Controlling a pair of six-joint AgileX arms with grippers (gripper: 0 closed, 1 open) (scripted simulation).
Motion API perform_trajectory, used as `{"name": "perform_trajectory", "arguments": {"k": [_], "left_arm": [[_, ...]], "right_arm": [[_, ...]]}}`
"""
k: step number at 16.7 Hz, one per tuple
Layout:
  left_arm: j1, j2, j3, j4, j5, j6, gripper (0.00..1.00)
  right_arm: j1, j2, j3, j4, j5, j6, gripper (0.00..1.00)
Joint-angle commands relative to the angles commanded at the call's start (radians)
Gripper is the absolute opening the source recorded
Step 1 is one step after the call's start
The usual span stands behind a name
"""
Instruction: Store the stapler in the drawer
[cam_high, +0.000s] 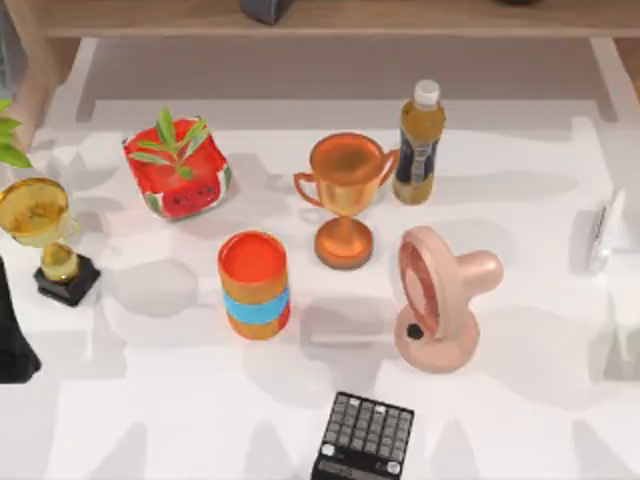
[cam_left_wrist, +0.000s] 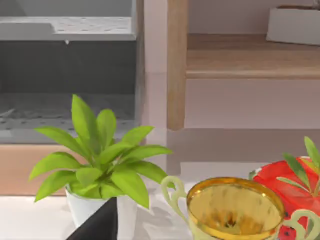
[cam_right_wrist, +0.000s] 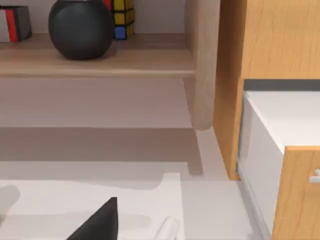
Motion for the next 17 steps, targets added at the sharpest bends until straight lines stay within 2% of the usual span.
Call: {"name": "perform_trajectory", "arguments": {"k": [4,8,12,17], "left_arm": [[0.000,0.000,0.000,0.000,0.000,0.000,1.00],[0.000,0.000,0.000,0.000,0.000,0.000,1.00],[0.000,0.000,0.000,0.000,0.000,0.000,1.00],[0.000,0.000,0.000,0.000,0.000,0.000,1.00]], "right_arm": [[0.000,0.030,0.030,-0.020,0.001,0.009,1.00],[0.005,0.219,0.214,-0.135,0.003,0.060,1.00],[0.017,0.571,0.505,-0.321,0.003,0.139,1.00],[0.035,1.155,0.915,-0.606,0.001,0.255,1.00]]}}
